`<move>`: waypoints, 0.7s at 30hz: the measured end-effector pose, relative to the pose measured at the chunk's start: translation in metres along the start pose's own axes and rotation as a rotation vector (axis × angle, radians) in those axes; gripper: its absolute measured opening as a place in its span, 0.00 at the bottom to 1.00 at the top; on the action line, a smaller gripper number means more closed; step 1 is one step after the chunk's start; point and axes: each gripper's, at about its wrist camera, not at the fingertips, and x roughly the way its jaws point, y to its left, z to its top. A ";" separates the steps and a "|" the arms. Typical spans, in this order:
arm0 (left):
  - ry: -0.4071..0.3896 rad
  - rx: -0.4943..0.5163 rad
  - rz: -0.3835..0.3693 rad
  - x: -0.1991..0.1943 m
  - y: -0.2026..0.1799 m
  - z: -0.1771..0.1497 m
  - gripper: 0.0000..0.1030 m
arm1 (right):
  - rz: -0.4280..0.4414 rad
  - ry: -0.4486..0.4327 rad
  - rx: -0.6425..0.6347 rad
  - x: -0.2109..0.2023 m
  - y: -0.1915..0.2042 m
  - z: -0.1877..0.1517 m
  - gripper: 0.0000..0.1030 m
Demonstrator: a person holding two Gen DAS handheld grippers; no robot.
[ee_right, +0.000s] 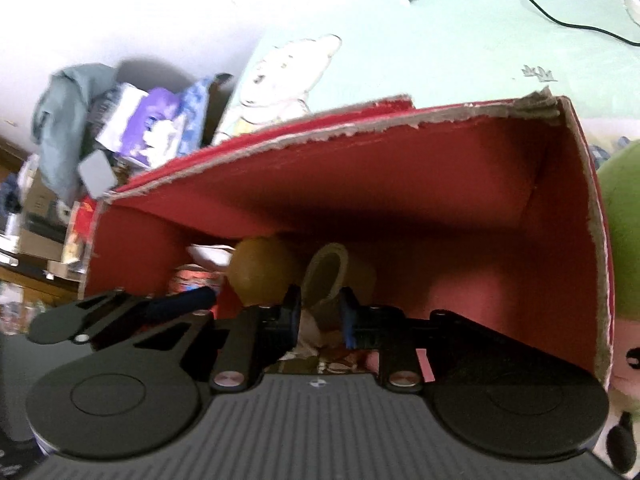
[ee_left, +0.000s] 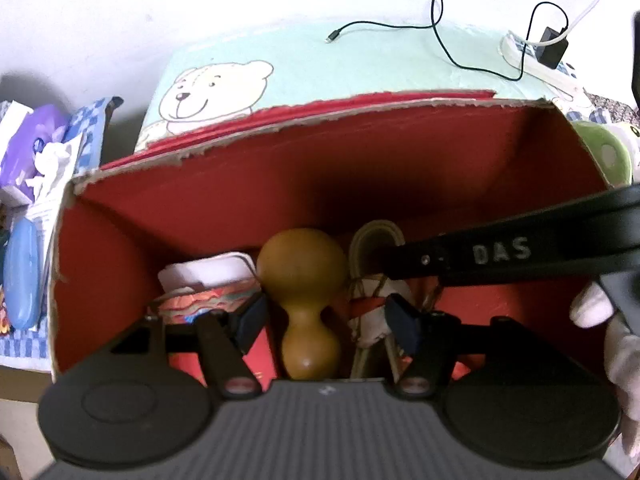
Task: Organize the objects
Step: 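Open the right gripper and release the ornament inside the box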
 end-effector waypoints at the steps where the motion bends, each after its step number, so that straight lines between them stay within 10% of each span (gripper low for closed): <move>1: 0.003 0.012 -0.003 0.001 -0.001 0.000 0.66 | -0.023 0.004 0.001 0.003 0.001 0.002 0.25; 6: 0.014 0.047 -0.004 0.003 -0.006 0.001 0.64 | -0.140 0.032 -0.055 0.025 0.005 0.008 0.30; 12: 0.002 0.055 -0.015 0.002 -0.006 0.000 0.64 | -0.067 0.146 -0.091 0.038 0.006 0.005 0.16; 21: 0.002 0.065 -0.020 0.002 -0.007 0.001 0.66 | -0.066 0.094 -0.022 0.031 0.002 0.009 0.24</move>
